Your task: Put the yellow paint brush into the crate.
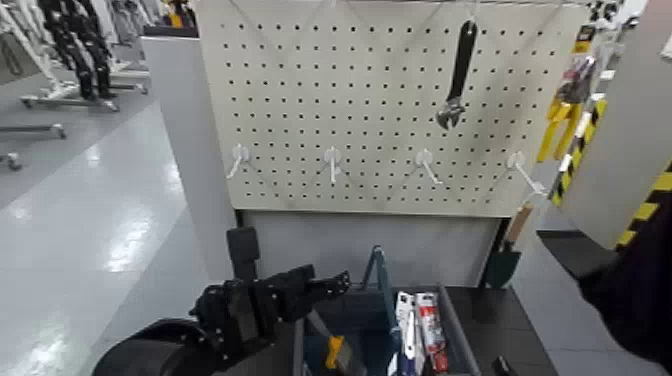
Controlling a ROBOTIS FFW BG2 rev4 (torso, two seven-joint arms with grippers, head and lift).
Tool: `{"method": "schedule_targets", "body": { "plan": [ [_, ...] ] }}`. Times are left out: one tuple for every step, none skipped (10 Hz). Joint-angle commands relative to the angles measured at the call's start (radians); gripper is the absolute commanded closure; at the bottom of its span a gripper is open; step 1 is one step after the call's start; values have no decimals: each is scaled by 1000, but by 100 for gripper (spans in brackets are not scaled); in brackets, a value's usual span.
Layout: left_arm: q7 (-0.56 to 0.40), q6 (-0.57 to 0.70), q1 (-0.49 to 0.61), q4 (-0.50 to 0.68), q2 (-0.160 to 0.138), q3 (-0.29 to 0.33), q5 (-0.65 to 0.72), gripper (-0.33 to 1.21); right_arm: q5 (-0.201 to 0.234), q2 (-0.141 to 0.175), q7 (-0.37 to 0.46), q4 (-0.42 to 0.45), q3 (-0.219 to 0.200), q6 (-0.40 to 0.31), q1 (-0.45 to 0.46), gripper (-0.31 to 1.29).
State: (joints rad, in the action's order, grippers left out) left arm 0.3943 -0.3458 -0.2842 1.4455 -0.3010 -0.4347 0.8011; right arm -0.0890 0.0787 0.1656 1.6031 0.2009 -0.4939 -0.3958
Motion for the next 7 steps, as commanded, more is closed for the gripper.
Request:
{"method": "schedule_targets", "body": {
  "plan": [
    [-63,53,40,93,-3,31,-189,17,0,1,0,0,0,0,0,13],
    [-91,80,62,124,-3,44,-249,17,-2,1,0,0,0,0,0,13],
    [-124,102,94,156,0,67,-307,17,-2,1,0,0,0,0,-1,13],
    [-155,131,131,187,6,94,-373,17,-2,1,0,1,0,1,-1,13],
    [-169,179,172,213,17,126,-442,17,-2,1,0,1,0,1,-3,13],
    [-172,229,215,228,28,156,-485,17,-2,-1,0,1,-2,1,-3,13],
    [-178,263,254,246,39,186,-546,17,-2,-1,0,3,-2,3,-5,13]
  ]
}}
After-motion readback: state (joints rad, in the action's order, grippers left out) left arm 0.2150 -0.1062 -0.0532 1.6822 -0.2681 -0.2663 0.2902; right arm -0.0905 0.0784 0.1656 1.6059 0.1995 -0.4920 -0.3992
